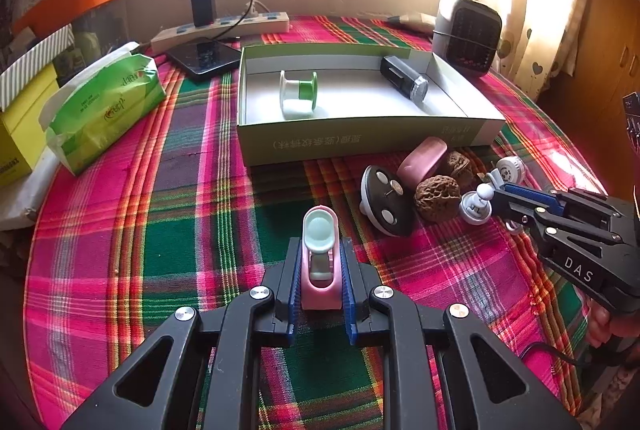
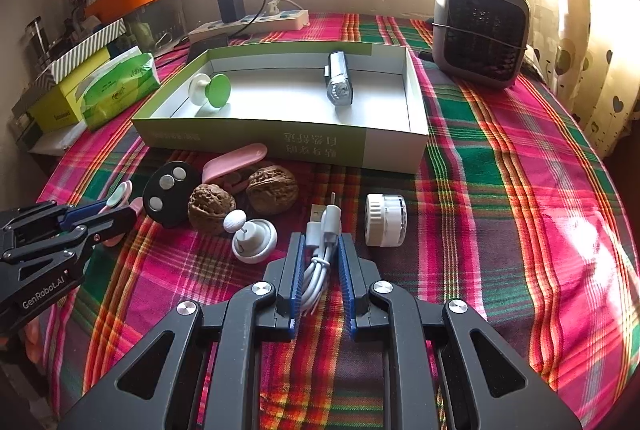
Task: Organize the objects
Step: 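Carry the pink holder and white cable over the tray with both grippers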
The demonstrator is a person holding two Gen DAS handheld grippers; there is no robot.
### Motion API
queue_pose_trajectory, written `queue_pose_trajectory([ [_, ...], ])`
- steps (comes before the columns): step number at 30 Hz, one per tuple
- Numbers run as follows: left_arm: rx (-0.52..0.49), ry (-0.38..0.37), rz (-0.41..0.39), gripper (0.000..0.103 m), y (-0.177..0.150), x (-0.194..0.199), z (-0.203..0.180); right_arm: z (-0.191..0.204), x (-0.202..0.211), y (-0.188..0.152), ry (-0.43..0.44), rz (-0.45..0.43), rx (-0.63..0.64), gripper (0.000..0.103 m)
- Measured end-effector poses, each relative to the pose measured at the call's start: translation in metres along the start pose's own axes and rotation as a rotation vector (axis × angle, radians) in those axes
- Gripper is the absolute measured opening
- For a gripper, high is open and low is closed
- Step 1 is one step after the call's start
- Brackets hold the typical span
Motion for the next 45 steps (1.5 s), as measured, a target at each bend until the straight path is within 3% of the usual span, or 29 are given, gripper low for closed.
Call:
queue_pose_trajectory([
  [27,0.006,-0.032,-0.076,0.016,0.035,0.025,-0.006,-0.001,0.024,0.021,0.071,-0.052,-0.020,0.018],
  [45,-0.013,-0.072,-0.093,0.016,0.085,0.009,-0.016,-0.009,0.024,0.064,0.099,-0.074,-0.031,0.018],
])
Point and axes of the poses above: each gripper's, at about its wrist camera, not at the fingertips, and x roughly against the way its jaws point, z to its left, y to its top, the point moved 6 cm from there along -x, roughly the way its jaws point, and after that the axes turned 8 degrees about -x, right-handed, at the moved point
